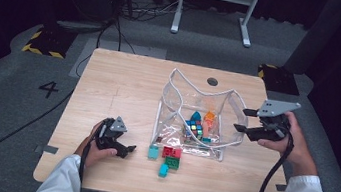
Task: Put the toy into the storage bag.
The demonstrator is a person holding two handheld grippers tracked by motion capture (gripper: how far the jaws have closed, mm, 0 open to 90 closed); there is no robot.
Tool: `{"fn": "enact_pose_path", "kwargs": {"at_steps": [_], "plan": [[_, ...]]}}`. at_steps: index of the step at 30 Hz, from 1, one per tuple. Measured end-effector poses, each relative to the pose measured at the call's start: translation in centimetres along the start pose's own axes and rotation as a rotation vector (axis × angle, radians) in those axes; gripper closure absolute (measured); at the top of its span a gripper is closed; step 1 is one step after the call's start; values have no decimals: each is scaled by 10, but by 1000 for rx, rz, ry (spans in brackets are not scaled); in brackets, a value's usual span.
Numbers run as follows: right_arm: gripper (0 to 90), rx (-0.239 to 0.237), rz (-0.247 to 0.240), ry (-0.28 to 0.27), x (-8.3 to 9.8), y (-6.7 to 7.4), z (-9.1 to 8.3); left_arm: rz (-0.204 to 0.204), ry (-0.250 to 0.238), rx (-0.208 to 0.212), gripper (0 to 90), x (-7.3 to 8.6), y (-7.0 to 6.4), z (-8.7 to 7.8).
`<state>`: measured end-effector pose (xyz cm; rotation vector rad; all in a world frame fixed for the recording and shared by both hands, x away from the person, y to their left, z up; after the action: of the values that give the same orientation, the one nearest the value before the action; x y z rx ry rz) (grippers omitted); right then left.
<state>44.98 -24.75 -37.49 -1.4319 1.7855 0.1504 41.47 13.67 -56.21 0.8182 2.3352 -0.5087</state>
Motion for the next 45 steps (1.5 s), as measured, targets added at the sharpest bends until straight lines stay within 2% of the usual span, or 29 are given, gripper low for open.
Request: {"fn": "enact_pose_path", "kwargs": {"at_steps": [5, 9, 13, 19, 24, 27, 30, 34, 36, 38, 42, 45], "plan": [[352, 51, 30, -59, 11, 2, -20, -1, 0, 0, 88, 0, 0, 0], [318, 90, 75, -70, 23, 7, -29, -1, 2, 0, 88, 0, 0, 0], [303, 108, 103, -97, 36, 13, -34, -3, -1, -2, 88, 0, 0, 0], [285, 107, 129, -110, 62, 28, -32, -3, -1, -2, 88, 0, 0, 0], [298, 96, 148, -118, 83, 43, -23, -3, -2, -1, 88, 0, 0, 0], [305, 60, 179, -141, 92, 54, -15, -3, -1, -2, 88, 0, 0, 0], [308, 36, 186, -136, 99, 64, -4, -2, -2, -1, 88, 0, 0, 0], [319, -38, 217, -200, 103, 83, 9, -3, -1, -1, 88, 0, 0, 0], [331, -68, 225, -194, 106, 92, 18, -4, -2, -1, 87, 0, 0, 0], [330, -74, 201, -156, 109, 102, 25, -3, -1, -2, 88, 0, 0, 0], [345, -113, 197, -167, 108, 117, 33, -2, -2, -1, 88, 0, 0, 0], [351, -133, 187, -154, 105, 128, 40, -3, -2, -2, 88, 0, 0, 0]]}}
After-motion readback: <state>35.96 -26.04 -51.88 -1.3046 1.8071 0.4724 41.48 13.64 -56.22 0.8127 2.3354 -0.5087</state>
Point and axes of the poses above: each handheld gripper's, and its own axes: z roughly forward along the jaws, x roughly out of its underside, y roughly to its left, the point moved 8 cm from there along z, roughly forward along the jaws, and after that the axes turned 11 degrees about -z, right-handed, at the moved point
